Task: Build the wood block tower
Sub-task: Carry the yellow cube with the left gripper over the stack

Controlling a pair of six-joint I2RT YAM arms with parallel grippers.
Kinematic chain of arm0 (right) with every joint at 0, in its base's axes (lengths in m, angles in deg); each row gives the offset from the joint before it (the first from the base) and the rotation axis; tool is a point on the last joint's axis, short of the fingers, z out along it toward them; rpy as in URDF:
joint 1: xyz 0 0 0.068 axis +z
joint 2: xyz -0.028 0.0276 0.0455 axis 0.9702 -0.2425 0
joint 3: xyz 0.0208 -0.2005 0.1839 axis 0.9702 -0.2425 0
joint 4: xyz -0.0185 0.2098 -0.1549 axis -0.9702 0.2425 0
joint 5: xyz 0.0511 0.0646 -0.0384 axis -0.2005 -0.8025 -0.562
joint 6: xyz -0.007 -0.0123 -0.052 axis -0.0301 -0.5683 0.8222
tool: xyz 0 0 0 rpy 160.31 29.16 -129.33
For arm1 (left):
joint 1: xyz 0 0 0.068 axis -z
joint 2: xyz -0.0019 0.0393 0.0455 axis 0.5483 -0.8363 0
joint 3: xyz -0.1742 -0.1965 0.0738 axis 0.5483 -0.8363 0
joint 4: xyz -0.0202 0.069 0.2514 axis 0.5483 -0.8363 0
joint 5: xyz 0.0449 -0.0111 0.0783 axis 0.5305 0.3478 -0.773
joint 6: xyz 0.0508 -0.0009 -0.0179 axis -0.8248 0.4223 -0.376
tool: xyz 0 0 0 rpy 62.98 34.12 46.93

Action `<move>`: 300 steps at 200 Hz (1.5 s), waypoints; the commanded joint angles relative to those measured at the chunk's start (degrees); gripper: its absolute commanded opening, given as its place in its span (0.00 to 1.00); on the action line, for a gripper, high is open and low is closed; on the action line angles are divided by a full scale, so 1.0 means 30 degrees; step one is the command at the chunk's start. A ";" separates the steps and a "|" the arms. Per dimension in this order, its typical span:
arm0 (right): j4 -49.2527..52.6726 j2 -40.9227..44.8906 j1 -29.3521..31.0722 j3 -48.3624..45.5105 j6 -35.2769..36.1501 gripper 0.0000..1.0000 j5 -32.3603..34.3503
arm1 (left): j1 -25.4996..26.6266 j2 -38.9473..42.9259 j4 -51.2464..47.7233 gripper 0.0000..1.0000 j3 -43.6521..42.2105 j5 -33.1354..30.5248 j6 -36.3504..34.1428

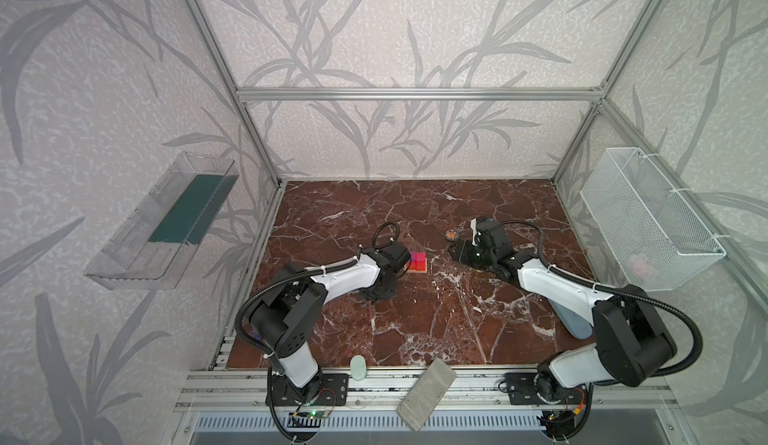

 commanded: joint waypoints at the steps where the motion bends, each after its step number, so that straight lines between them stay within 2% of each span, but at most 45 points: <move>1: -0.0133 -0.0072 -0.0066 -0.0034 0.0140 0.54 -0.0003 | 0.0081 0.0279 -0.0591 0.20 0.0489 -0.0342 0.0123; 49: -0.0121 -0.0041 -0.0066 -0.0008 0.0198 0.54 -0.0047 | 0.0088 0.1333 -0.1260 0.00 0.1560 0.0098 -0.0315; 87: -0.0122 -0.0073 -0.0099 0.0027 0.0257 0.54 -0.0178 | 0.0095 0.1031 -0.2059 0.00 0.3670 0.0459 -0.0984; 165: 0.0539 0.0812 -0.0777 -0.0350 0.0667 0.54 -0.0120 | 0.0082 -0.1816 -0.3692 0.00 0.8901 0.1467 -0.1834; 300: 0.0131 0.1832 -0.1560 -0.1348 0.0609 0.55 -0.0212 | 0.0926 -0.6982 -0.6312 0.00 1.5244 0.1157 -0.2307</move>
